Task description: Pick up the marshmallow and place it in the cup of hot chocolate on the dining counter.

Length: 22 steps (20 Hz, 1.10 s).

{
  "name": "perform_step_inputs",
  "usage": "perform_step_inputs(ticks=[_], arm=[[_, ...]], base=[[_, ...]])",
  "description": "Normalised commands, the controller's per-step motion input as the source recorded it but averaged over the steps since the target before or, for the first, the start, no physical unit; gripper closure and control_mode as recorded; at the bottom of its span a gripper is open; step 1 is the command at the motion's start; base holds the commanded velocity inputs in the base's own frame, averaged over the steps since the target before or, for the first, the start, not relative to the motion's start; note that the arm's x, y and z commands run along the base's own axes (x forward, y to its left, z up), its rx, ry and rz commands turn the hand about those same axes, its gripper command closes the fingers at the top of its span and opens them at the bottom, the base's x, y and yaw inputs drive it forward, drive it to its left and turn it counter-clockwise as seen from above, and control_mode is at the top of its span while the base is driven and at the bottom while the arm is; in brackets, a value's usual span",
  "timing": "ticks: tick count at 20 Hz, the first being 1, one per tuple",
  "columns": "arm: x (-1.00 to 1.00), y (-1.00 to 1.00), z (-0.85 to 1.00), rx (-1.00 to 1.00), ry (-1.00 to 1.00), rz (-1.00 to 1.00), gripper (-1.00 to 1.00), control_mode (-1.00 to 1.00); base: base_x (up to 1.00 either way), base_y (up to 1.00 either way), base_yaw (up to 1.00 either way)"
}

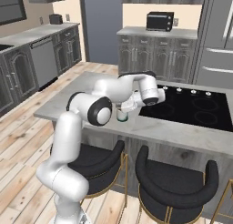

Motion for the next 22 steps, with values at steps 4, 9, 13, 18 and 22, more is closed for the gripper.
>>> perform_step_inputs(ticks=[4,9,13,18,22], arm=[[0.45,0.0,-0.23,-0.01,0.02,0.0,1.0,-1.0],[0.3,0.0,-0.24,0.0,0.04,0.0,1.0,-1.0],[0.25,0.0,-0.27,0.0,0.04,0.0,1.0,-1.0],[0.28,0.0,-0.24,0.0,0.01,0.0,1.0,-1.0],[0.26,0.0,-0.22,0.0,0.0,0.0,1.0,-1.0]], base=[[0.0,0.0,0.0],[0.0,0.0,0.0],[0.0,0.0,0.0],[0.0,0.0,0.0],[0.0,0.0,0.0]])
